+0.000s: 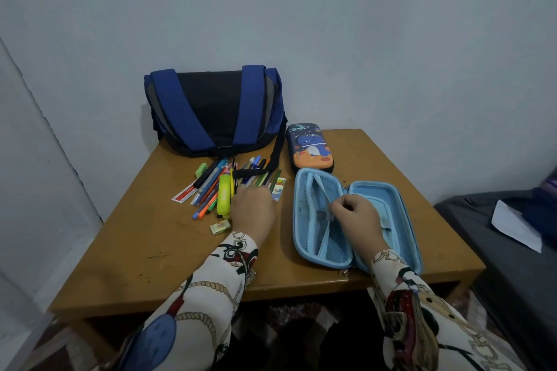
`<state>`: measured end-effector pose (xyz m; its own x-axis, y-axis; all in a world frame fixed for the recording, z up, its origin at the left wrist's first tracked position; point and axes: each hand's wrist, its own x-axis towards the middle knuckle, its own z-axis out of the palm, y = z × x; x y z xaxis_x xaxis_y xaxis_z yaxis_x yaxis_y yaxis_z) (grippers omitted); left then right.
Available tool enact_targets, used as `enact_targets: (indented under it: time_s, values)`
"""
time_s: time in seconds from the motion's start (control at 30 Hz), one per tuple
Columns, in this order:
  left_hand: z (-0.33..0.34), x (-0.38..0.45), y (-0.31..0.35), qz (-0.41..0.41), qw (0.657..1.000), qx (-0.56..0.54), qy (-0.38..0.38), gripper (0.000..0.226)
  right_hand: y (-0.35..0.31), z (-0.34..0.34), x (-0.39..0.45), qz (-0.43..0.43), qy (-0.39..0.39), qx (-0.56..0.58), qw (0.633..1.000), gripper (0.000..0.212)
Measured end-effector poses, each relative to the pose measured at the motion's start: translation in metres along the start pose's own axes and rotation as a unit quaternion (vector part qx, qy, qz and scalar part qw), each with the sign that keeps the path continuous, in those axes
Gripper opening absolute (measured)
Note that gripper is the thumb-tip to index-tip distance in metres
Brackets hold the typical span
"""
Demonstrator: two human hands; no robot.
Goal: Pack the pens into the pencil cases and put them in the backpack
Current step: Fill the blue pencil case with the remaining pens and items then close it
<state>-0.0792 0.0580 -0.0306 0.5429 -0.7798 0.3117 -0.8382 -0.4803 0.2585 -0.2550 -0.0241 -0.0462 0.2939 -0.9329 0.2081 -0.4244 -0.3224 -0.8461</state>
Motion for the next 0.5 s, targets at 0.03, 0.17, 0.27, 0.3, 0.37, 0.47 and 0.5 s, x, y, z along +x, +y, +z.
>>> enact_targets:
  time_s: [0.03,0.17,0.27,0.3,0.37,0.47,0.5]
  values:
    - [-0.001,0.0,0.001,0.004,1.0,0.015,0.003,0.021,0.0,0.0,0.0,0.001,0.001,0.0,1.0,0.024]
    - [-0.005,0.003,0.007,0.012,0.998,0.06,-0.02,0.022,0.001,0.0,0.0,0.002,0.0,0.002,1.0,0.023]
    - [-0.008,0.005,0.007,-0.002,0.997,0.063,-0.042,0.022,0.001,0.0,0.0,0.002,-0.004,0.002,1.0,0.024]
    - [-0.008,0.006,0.006,-0.008,0.997,0.061,-0.048,0.022,0.002,0.0,0.0,0.003,-0.005,0.003,1.0,0.024]
    - [-0.012,0.006,0.006,-0.021,0.998,0.037,-0.052,0.021,0.002,0.0,0.0,0.001,-0.005,0.005,1.0,0.023]
    - [-0.023,0.004,0.01,-0.036,0.997,-0.055,-0.038,0.025,0.001,0.0,-0.001,0.002,-0.001,0.009,1.0,0.024]
    - [-0.028,0.001,0.014,-0.036,0.995,-0.092,-0.032,0.028,0.001,0.0,0.0,0.005,0.0,0.012,1.0,0.024]
